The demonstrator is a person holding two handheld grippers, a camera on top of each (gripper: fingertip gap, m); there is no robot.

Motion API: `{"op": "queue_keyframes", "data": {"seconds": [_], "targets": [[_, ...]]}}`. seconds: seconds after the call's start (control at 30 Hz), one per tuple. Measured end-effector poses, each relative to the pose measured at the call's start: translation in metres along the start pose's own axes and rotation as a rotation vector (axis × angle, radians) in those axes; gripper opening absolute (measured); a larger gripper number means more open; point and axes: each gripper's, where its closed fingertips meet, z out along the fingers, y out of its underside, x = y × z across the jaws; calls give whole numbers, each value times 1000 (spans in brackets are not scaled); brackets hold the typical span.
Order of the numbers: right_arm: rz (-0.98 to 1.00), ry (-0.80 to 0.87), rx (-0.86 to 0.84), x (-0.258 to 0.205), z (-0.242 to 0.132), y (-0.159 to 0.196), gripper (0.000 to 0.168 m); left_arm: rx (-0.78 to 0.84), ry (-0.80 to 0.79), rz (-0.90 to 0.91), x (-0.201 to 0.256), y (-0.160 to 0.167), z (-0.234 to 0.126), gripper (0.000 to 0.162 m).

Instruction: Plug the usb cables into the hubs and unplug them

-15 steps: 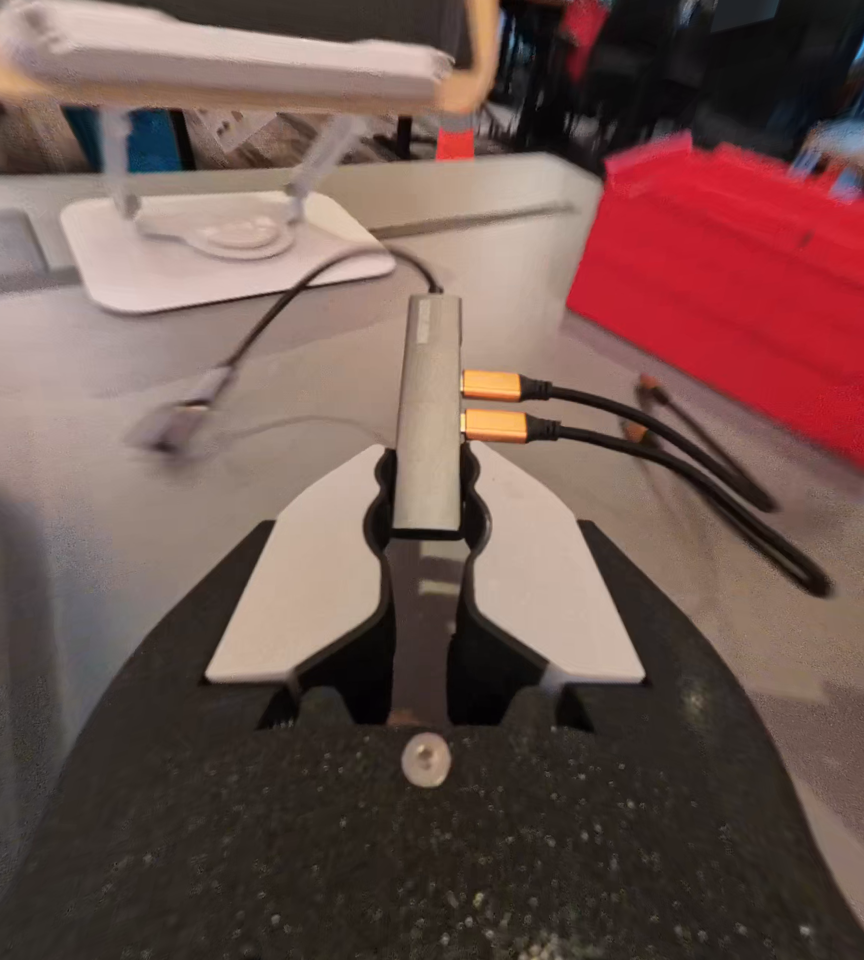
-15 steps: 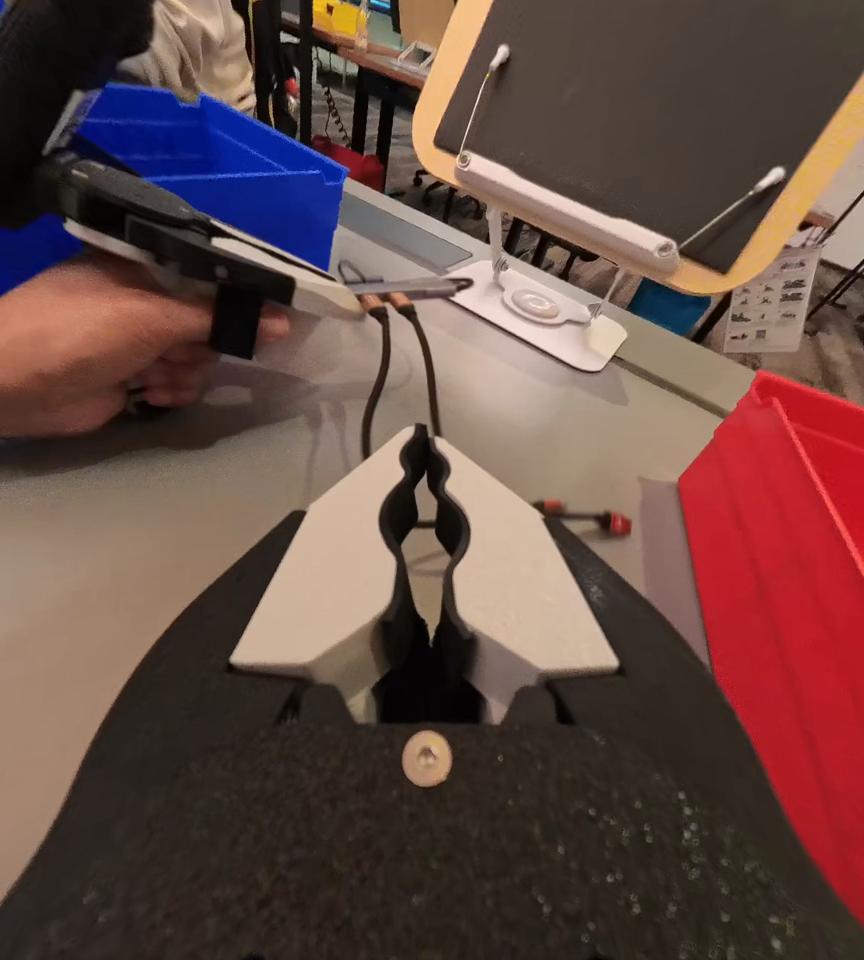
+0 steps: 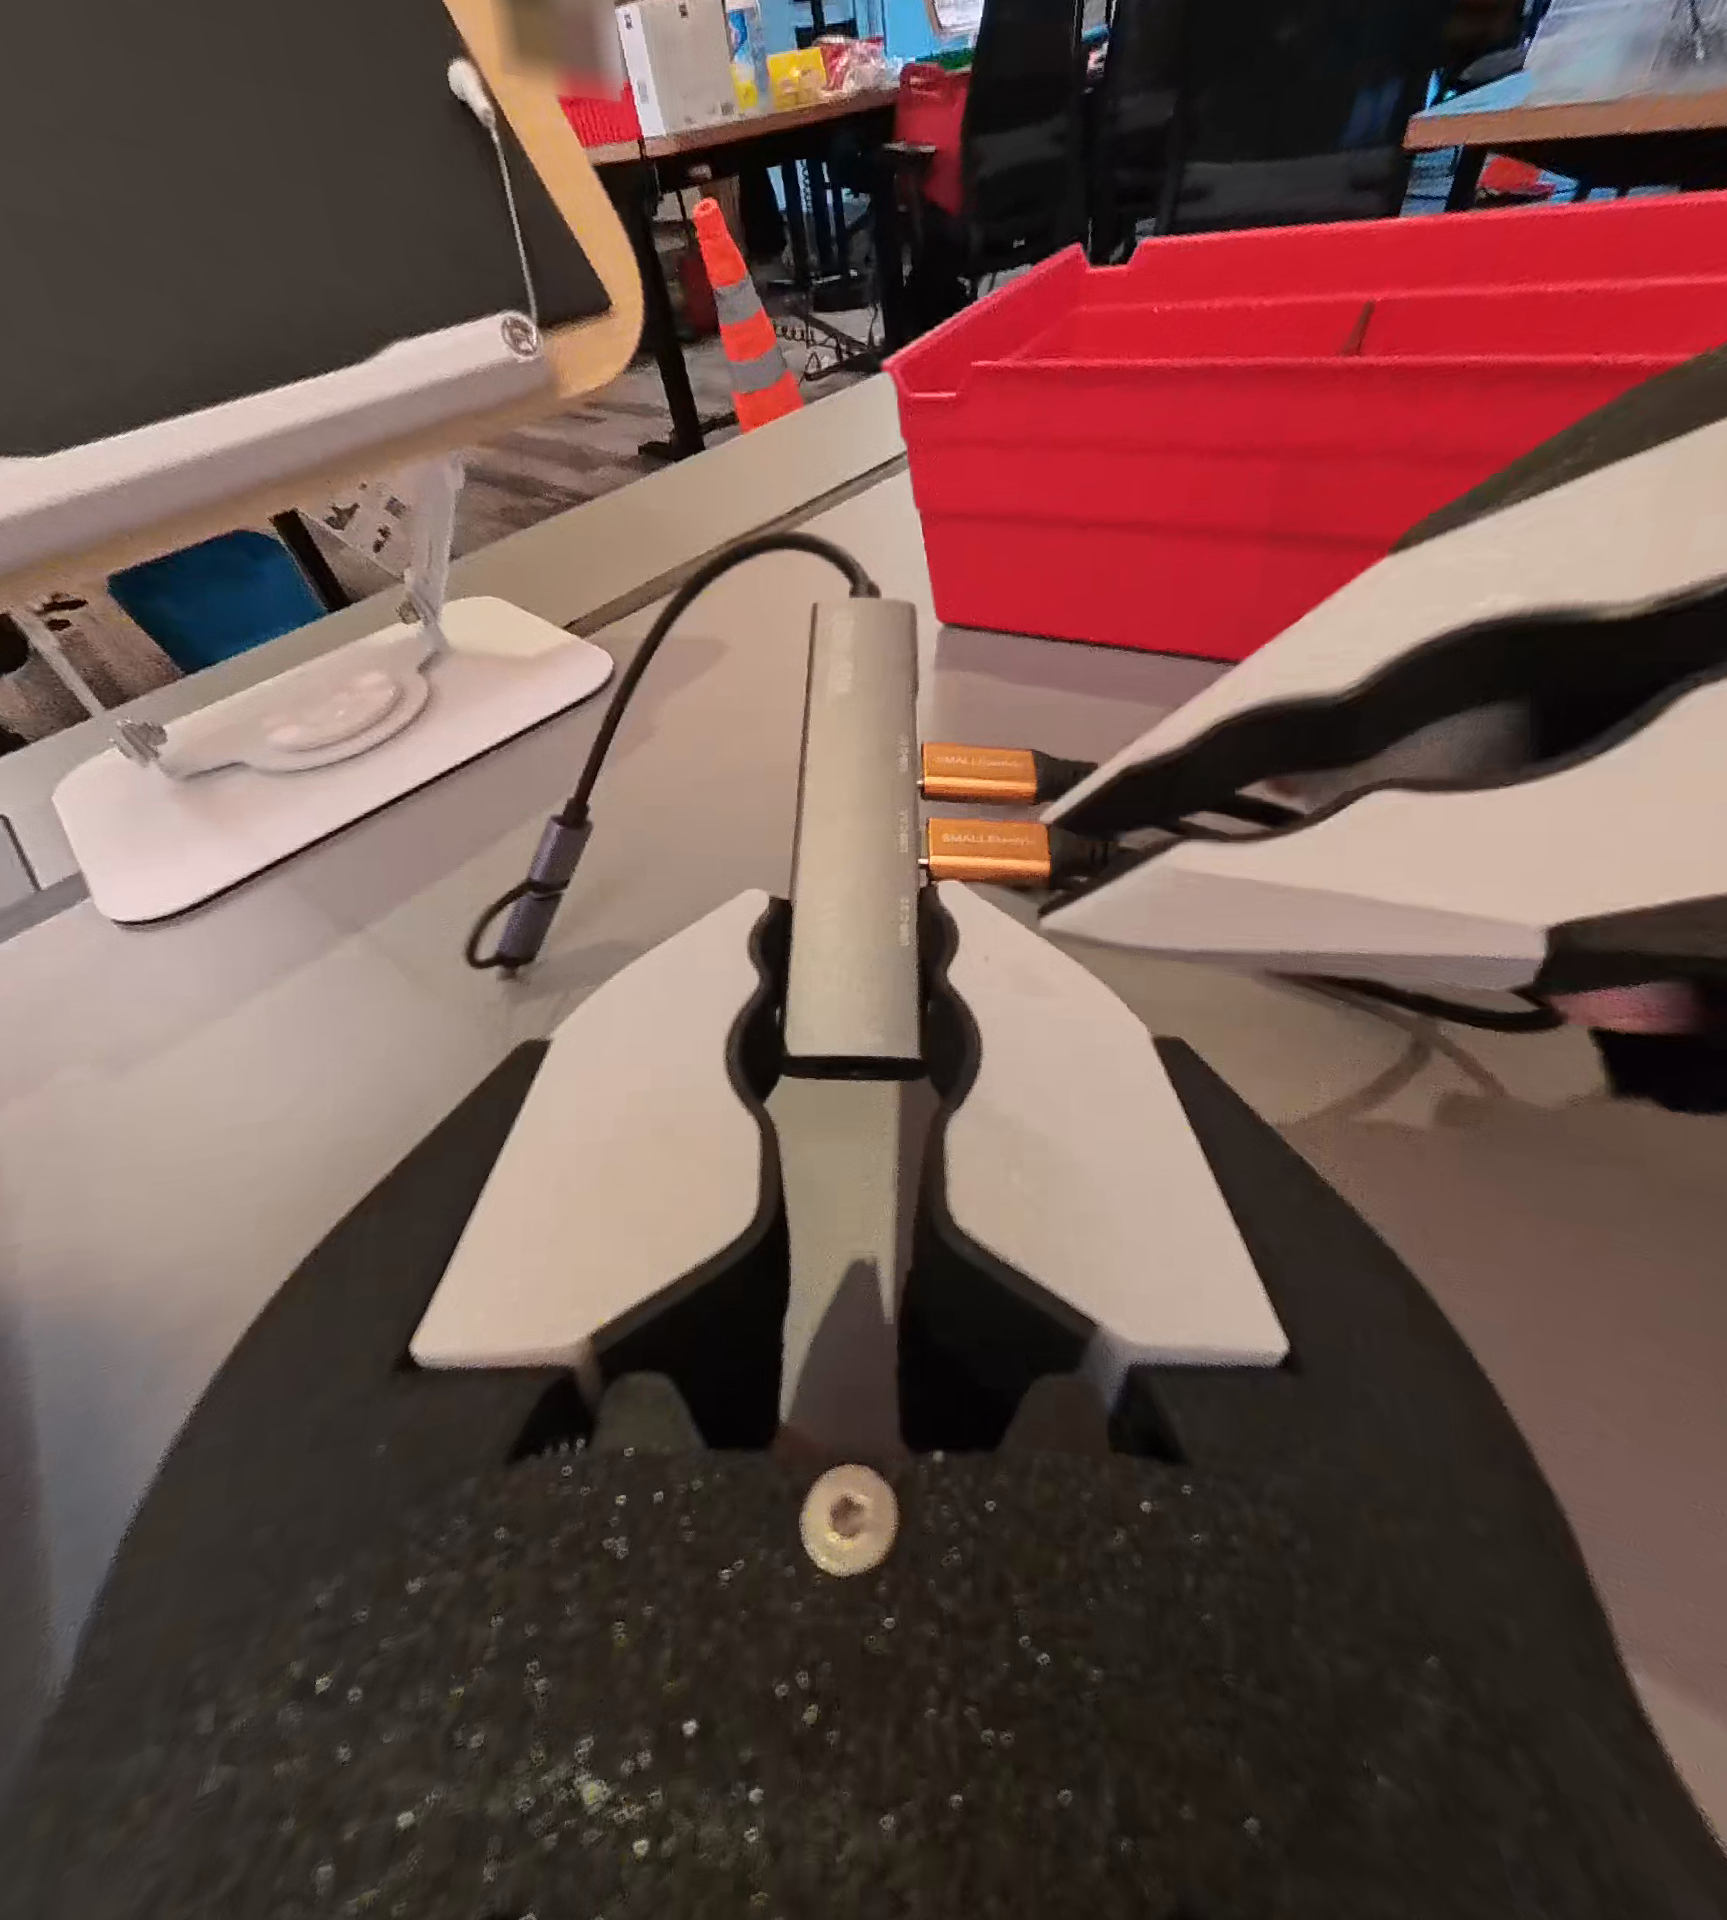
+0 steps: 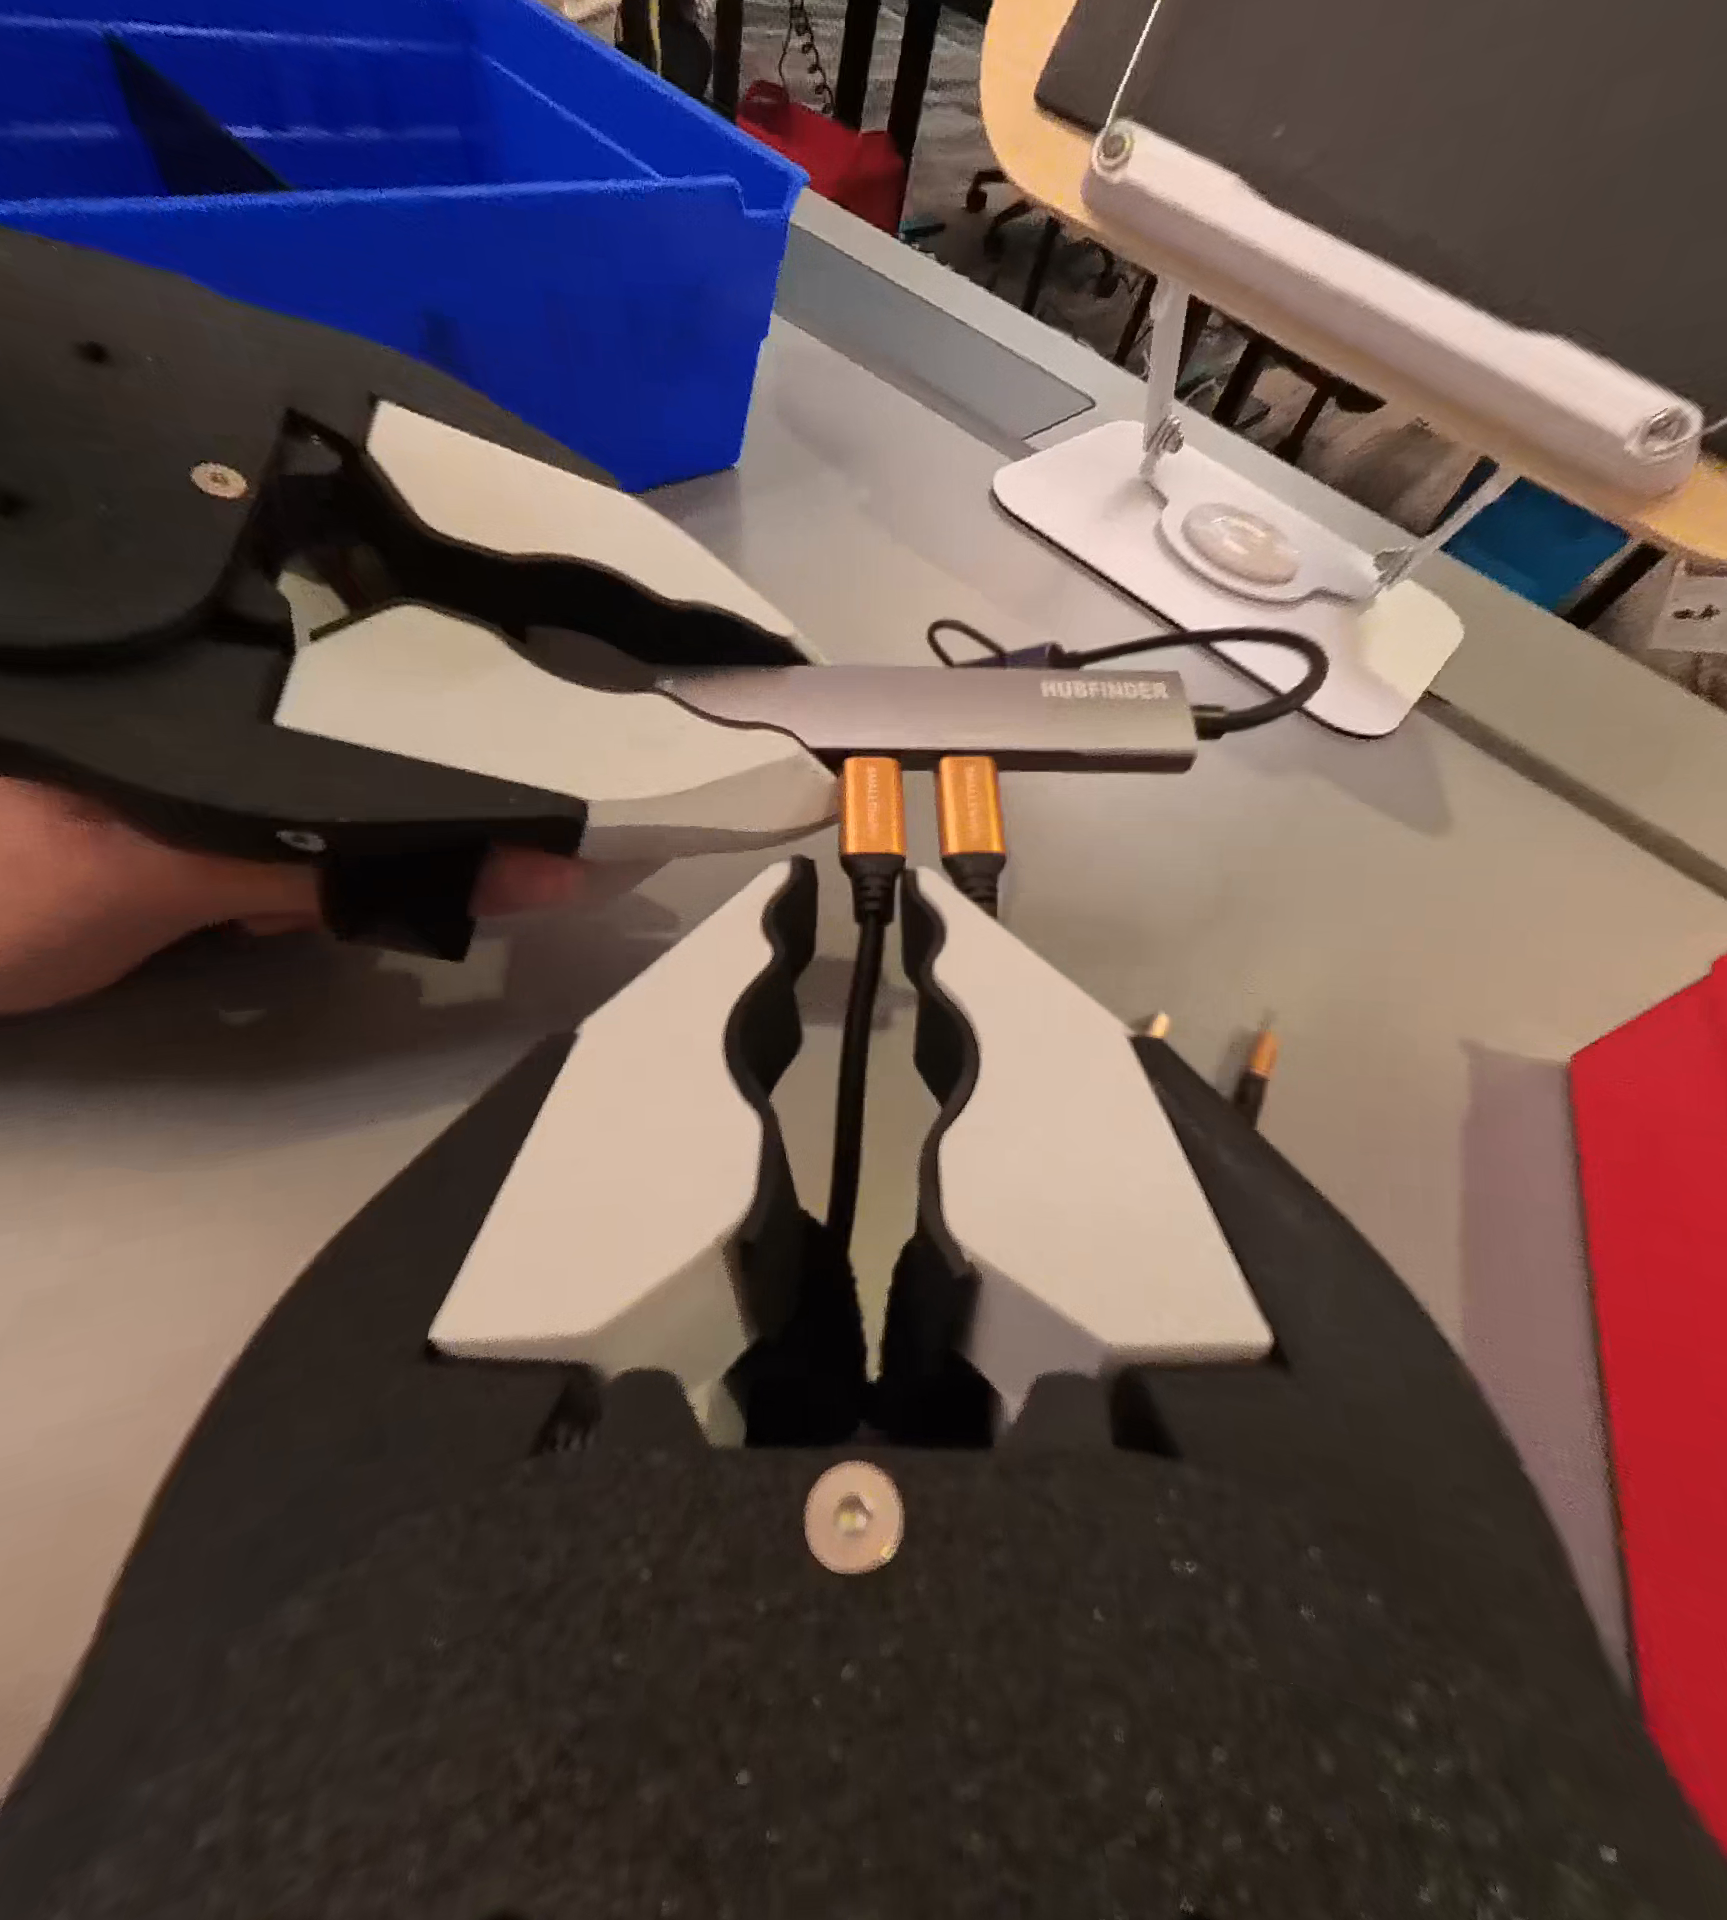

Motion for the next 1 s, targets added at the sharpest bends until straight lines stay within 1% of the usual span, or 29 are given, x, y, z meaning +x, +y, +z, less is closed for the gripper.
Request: {"op": "queue_keyframes", "data": {"seconds": [0.13,0.27,0.33,0.4,0.5,0.57,0.7,0.77,0.87,1.0], "targets": [[-45,55,46,1,0,-4,11,6,13,-33,1,-1,-3,23],[-274,160,32,5,2,-2,9,1,20,-44,2,0,-3,23],[-357,195,26,6,2,0,10,-6,24,-44,2,1,-2,23],[-391,208,27,6,2,2,11,-15,25,-42,3,2,-2,23],[-355,195,50,5,2,-1,11,-6,22,-42,3,1,-2,23],[-287,166,75,5,1,-6,10,11,23,-42,2,-1,-3,23],[2,-5,90,0,0,-9,10,37,6,7,2,-4,-6,23],[98,-60,102,0,0,-11,10,48,-4,22,2,-5,-7,23],[81,-43,113,0,-1,-15,11,71,-31,63,1,-9,-9,23],[-10,13,99,0,-1,-16,10,86,-70,130,1,-13,-11,23]]}}
